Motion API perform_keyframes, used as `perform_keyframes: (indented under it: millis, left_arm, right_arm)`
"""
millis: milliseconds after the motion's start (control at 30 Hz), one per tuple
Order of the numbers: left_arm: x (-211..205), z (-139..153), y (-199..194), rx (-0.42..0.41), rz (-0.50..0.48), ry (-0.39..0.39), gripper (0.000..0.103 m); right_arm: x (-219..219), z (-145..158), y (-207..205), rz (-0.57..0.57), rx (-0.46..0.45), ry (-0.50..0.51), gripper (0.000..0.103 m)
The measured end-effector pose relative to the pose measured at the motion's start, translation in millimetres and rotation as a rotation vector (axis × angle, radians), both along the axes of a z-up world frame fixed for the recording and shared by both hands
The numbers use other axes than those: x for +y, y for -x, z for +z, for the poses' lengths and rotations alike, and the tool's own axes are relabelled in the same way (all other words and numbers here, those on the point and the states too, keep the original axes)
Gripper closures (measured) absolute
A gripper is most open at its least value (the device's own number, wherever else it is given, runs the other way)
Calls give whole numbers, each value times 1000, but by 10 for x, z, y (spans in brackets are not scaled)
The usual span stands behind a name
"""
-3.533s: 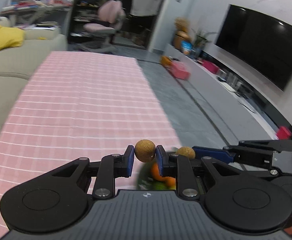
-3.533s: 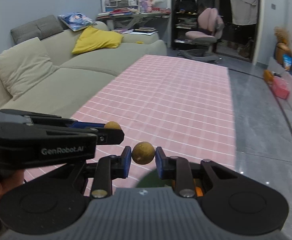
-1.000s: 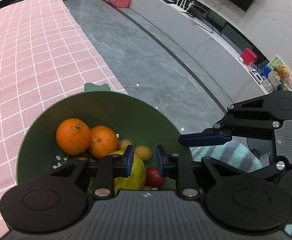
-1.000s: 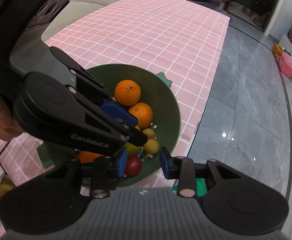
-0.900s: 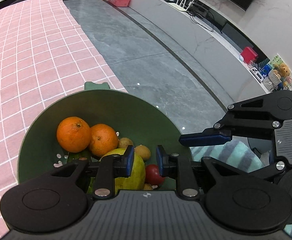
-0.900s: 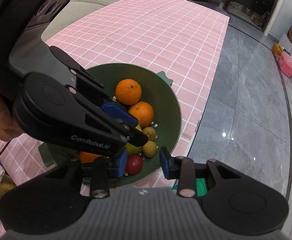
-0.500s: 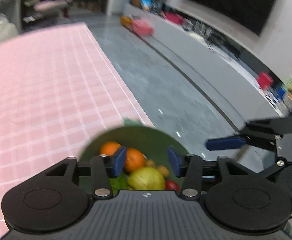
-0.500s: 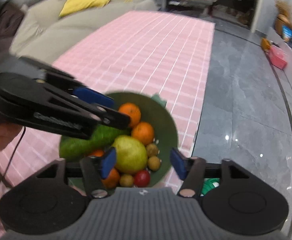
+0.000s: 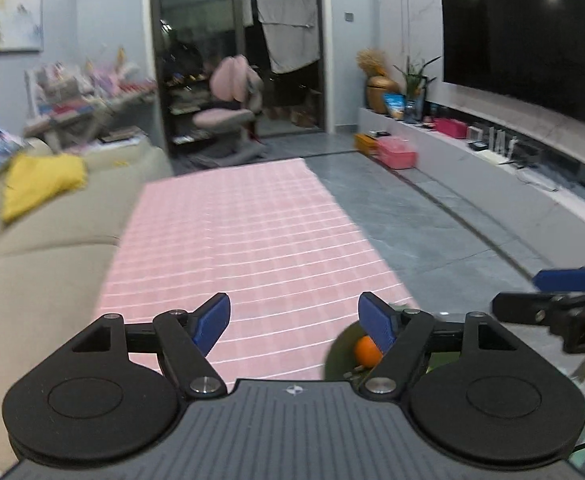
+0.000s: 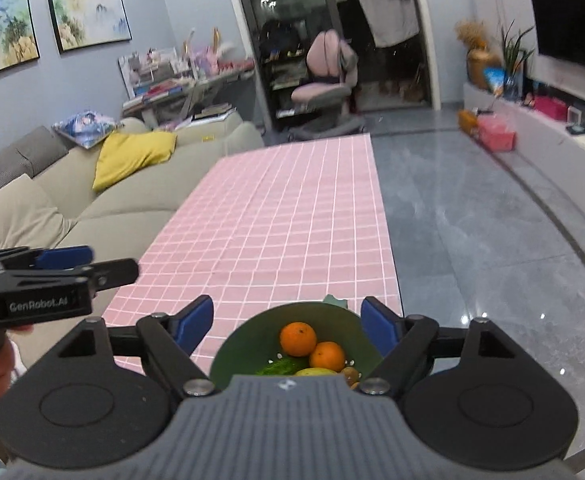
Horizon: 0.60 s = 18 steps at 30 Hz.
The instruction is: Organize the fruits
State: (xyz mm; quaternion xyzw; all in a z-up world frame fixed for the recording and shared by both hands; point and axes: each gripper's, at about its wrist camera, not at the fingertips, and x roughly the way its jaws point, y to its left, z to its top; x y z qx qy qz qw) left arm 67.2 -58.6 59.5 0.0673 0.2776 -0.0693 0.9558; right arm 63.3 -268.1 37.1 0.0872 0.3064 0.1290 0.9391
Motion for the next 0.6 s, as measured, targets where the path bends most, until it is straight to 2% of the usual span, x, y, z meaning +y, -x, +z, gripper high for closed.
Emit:
perform_keyframes:
  millis: [67, 167, 367, 467, 600]
  left_arm:
    - [26, 1, 134, -15, 21, -32, 17]
    - [73, -30, 298, -13, 52, -40, 17]
    - [165, -144, 477, 41, 102, 19, 17]
    - [187, -204, 564, 64, 135, -8, 17]
    - [240, -351, 633, 128, 167, 9, 17]
  right_arm:
    - [78, 29, 154, -6, -14, 5, 19]
    - [191, 43, 378, -10, -35, 29, 11]
    - [329, -23, 687, -22, -26, 97, 10]
    - [385, -124, 781, -22, 9, 125, 10]
    - [451, -295, 835, -2, 66, 159, 10]
